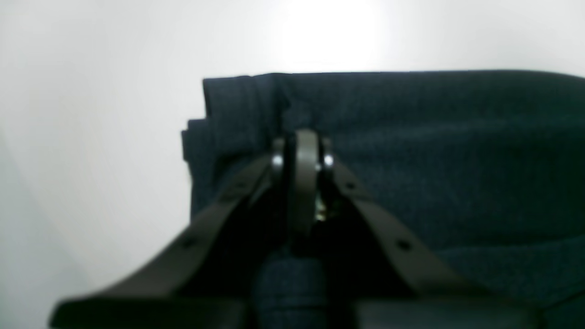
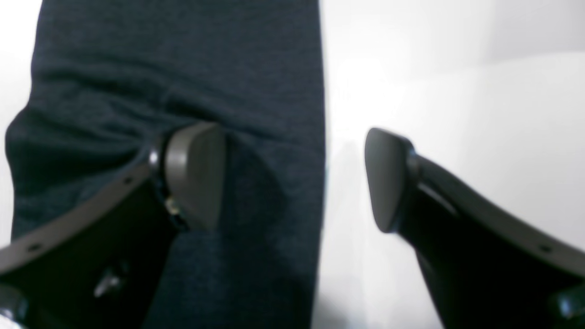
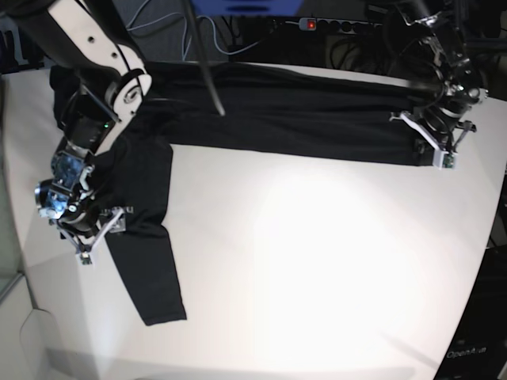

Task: Fold the T-shirt properly
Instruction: 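Lower the right gripper and grasp the black sleeve near the shoulder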

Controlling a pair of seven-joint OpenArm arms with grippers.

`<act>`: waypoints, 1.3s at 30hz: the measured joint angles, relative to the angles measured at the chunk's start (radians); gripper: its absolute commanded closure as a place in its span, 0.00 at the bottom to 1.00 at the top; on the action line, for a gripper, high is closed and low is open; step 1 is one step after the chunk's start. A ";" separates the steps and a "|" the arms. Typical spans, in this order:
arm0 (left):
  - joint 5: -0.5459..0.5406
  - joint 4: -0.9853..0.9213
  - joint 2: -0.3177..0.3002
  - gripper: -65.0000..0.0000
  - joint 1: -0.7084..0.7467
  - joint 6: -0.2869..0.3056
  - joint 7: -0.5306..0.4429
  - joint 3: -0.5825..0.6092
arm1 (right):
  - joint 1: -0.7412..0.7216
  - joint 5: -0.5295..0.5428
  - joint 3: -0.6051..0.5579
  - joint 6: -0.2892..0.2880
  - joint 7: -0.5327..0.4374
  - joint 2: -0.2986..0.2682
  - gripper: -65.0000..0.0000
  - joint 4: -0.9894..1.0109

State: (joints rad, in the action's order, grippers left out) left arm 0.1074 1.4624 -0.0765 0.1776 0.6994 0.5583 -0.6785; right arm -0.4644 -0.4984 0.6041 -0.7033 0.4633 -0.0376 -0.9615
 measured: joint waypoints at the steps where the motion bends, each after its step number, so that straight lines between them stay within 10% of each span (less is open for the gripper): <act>1: 0.008 0.003 0.008 0.96 0.001 -0.001 -0.009 0.000 | 0.005 0.001 0.000 0.000 -0.002 0.000 0.29 0.000; 29: 0.027 0.004 0.013 0.96 0.000 -0.008 -0.017 0.000 | 0.064 0.042 -0.002 0.005 -0.068 0.016 0.31 -0.013; 36: 0.027 0.004 0.013 0.96 0.000 -0.007 -0.017 0.000 | 0.074 0.042 -0.008 0.008 -0.084 0.032 0.80 -0.017; 39: 0.029 0.004 0.019 0.96 0.000 -0.011 -0.020 -0.001 | 0.074 0.042 -0.009 0.008 -0.084 0.032 0.87 -0.018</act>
State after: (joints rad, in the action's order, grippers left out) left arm 0.1364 1.4666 -0.0574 0.1776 0.6880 0.5381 -0.6792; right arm -0.3908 -0.4568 0.5953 -0.6949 0.3794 -0.0051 -0.9791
